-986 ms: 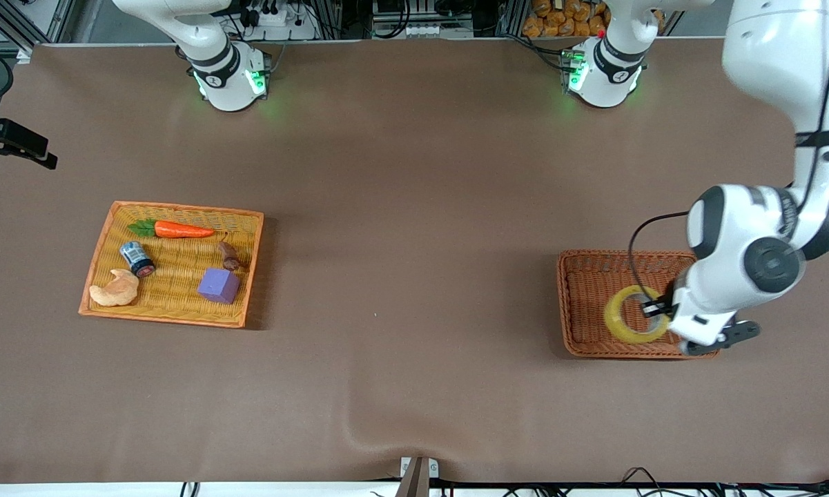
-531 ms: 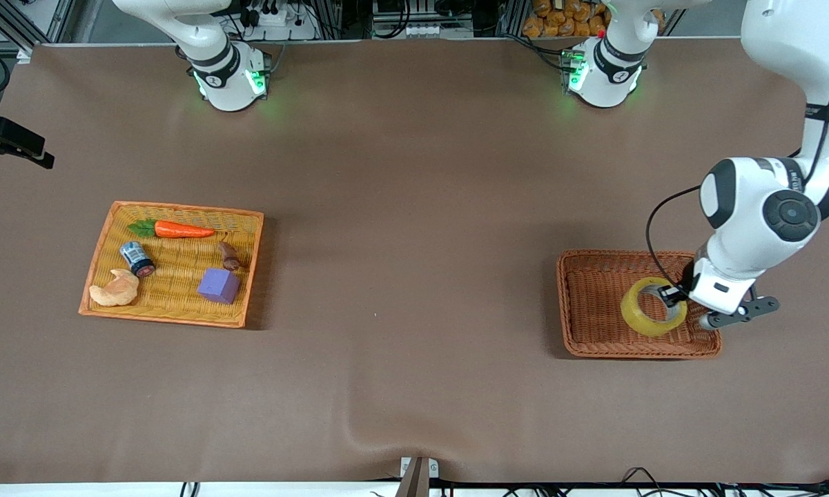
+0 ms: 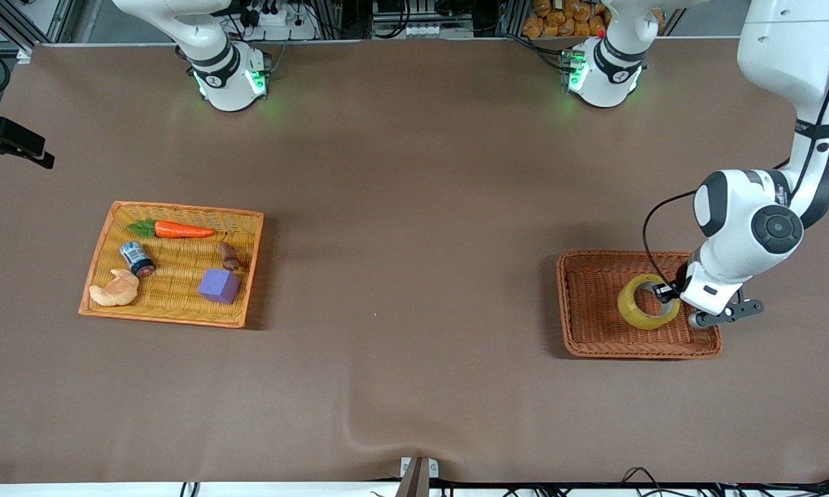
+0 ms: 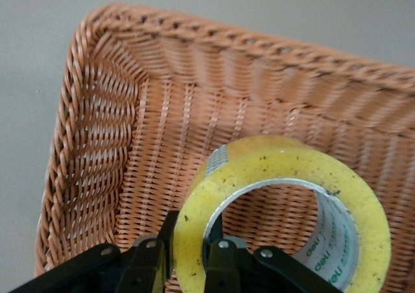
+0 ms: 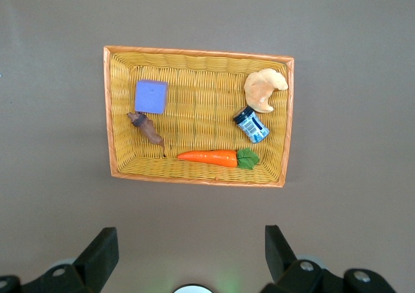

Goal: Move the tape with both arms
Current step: 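Lower the tape into the basket and open the left gripper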

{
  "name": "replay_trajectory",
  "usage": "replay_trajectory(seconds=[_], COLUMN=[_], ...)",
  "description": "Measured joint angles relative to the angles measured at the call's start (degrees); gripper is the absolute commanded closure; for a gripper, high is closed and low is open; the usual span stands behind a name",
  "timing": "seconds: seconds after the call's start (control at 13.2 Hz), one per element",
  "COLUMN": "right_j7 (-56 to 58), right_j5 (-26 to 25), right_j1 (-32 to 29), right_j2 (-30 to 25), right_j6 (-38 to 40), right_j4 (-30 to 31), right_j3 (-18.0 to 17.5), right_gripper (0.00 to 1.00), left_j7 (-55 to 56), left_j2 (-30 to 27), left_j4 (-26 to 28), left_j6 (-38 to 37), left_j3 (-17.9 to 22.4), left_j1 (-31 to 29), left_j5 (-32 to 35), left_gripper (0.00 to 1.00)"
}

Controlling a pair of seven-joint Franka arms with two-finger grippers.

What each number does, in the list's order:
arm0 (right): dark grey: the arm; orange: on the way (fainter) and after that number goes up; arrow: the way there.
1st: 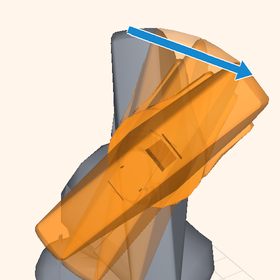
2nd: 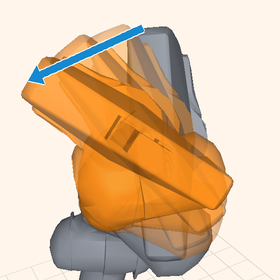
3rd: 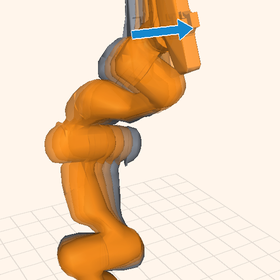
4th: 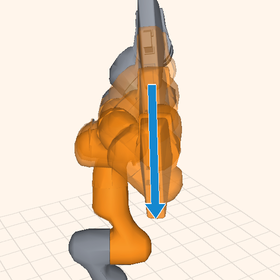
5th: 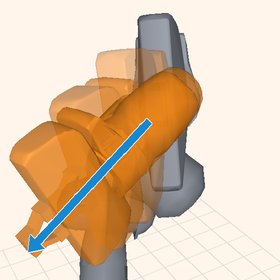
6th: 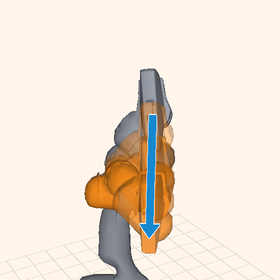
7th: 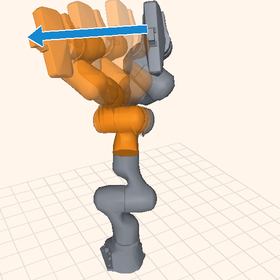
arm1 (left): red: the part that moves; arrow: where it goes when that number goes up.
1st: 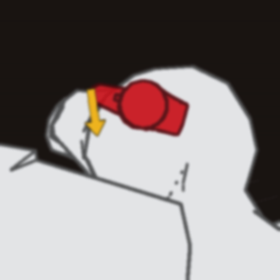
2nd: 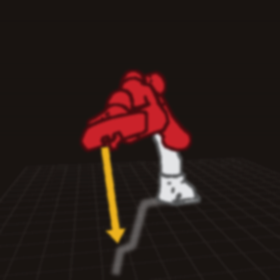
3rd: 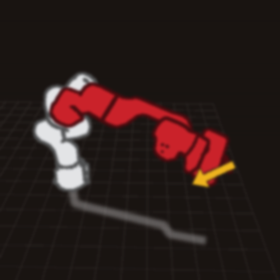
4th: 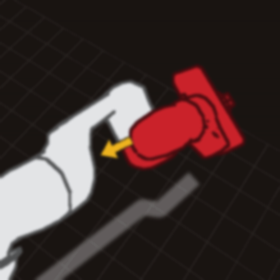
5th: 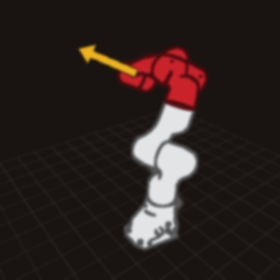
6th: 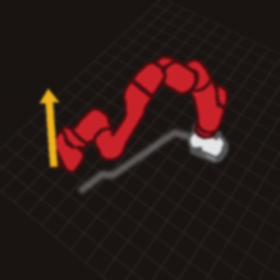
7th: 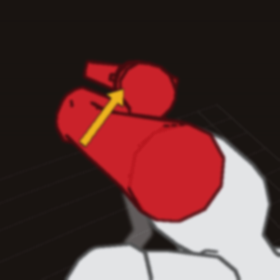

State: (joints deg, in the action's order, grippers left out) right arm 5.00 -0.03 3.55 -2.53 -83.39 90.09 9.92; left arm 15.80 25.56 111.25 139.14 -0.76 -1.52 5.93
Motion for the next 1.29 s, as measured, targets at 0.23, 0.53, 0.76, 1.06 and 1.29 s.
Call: replay_trajectory(seconds=[0.23,0.53,0.76,1.06,1.29], right_j7=[0.0,0.0,0.0,0.0,0.0], right_j5=[0.0,0.0,0.0,0.0,0.0], right_j1=[0.0,0.0,0.0,0.0,0.0], right_j2=[0.0,0.0,0.0,0.0,0.0], right_j6=[0.0,0.0,0.0,0.0,0.0], right_j4=[0.0,0.0,0.0,0.0,0.0], right_j3=[0.0,0.0,0.0,0.0,0.0], right_gripper=[0.0,0.0,0.0,0.0,0.0], left_j7=[0.0,0.0,0.0,0.0,0.0], left_j2=[1.6,1.6,0.6,-5.2,-9.8], left_j4=[0.0,0.0,-0.8,-3.3,-5.6], left_j6=[0.3,0.2,0.4,0.2,-5.7], left_j3=[-0.1,-0.5,-1.0,-3.6,-5.0], left_j1=[-0.1,0.1,0.8,0.9,0.9], left_j5=[0.0,0.0,0.0,0.0,0.0], left_gripper=[0.77,0.0,0.0,0.0,0.0])
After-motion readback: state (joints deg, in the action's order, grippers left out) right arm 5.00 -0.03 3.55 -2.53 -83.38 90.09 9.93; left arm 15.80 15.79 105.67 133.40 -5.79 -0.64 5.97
